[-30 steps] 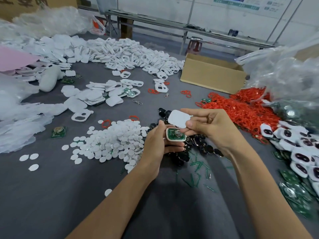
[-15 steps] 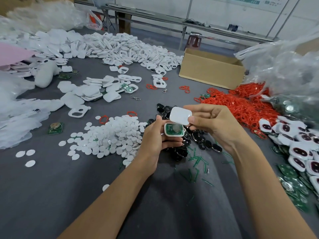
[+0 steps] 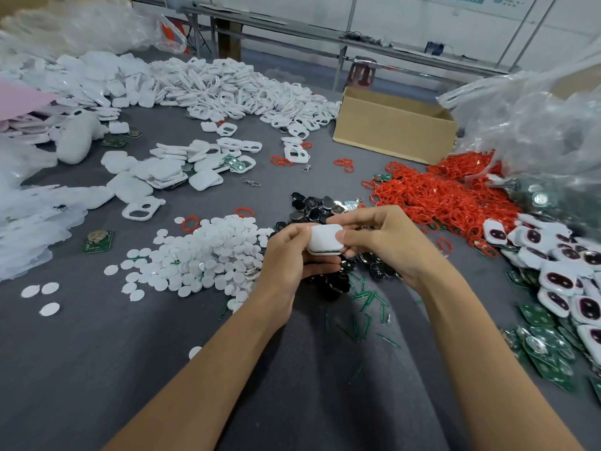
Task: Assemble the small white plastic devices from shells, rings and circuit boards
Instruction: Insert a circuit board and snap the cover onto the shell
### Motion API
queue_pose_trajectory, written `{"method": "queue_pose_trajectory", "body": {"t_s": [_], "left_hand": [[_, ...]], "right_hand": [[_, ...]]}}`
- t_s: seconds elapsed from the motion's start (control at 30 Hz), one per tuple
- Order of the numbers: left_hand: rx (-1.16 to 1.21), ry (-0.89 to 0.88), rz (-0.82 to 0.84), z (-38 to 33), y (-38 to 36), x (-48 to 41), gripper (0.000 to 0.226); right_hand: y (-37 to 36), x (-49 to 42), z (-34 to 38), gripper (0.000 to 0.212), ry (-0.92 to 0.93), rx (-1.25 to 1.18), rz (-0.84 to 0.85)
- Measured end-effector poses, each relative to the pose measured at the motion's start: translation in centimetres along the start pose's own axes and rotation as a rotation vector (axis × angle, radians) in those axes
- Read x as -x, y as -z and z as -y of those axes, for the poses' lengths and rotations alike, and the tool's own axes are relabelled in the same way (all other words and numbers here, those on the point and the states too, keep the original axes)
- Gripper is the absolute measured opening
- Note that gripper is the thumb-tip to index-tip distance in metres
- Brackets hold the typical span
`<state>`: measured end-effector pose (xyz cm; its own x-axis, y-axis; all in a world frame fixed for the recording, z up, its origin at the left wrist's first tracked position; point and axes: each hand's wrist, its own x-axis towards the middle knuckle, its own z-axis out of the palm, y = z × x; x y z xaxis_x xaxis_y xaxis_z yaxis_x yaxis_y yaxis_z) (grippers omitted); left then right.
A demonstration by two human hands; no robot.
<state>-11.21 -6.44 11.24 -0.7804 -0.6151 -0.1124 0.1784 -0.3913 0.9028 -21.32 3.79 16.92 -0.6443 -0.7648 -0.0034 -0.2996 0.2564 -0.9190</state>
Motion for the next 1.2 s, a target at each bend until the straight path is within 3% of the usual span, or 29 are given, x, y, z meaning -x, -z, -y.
{"method": "queue_pose_trajectory", "body": {"t_s": [0.33,0.57,0.8,1.2], "left_hand": [[-0.015,0.002,-0.002,0.1,0.2,0.1,0.030],[0.056,0.009,-0.010,-0.2,0.1,0.2,0.030],[0.029,-0.009,0.002,-0.2,0.0,0.3,0.027],[-0.092,-0.075,0.016,0.3,0.0,0.5,0.019]], "right_hand": [[-0.6,-0.8,-0.8,0.022,0.081,0.281,-0.115],[-0.7,-0.7,-1.2,0.021,0.061,0.134,-0.075],[-0.4,-0.3,-1.7,0.014,-0.238,-0.298,0.190],[-0.3,-0.4,-1.8,0.010,-0.145,-0.149,0.077]]}}
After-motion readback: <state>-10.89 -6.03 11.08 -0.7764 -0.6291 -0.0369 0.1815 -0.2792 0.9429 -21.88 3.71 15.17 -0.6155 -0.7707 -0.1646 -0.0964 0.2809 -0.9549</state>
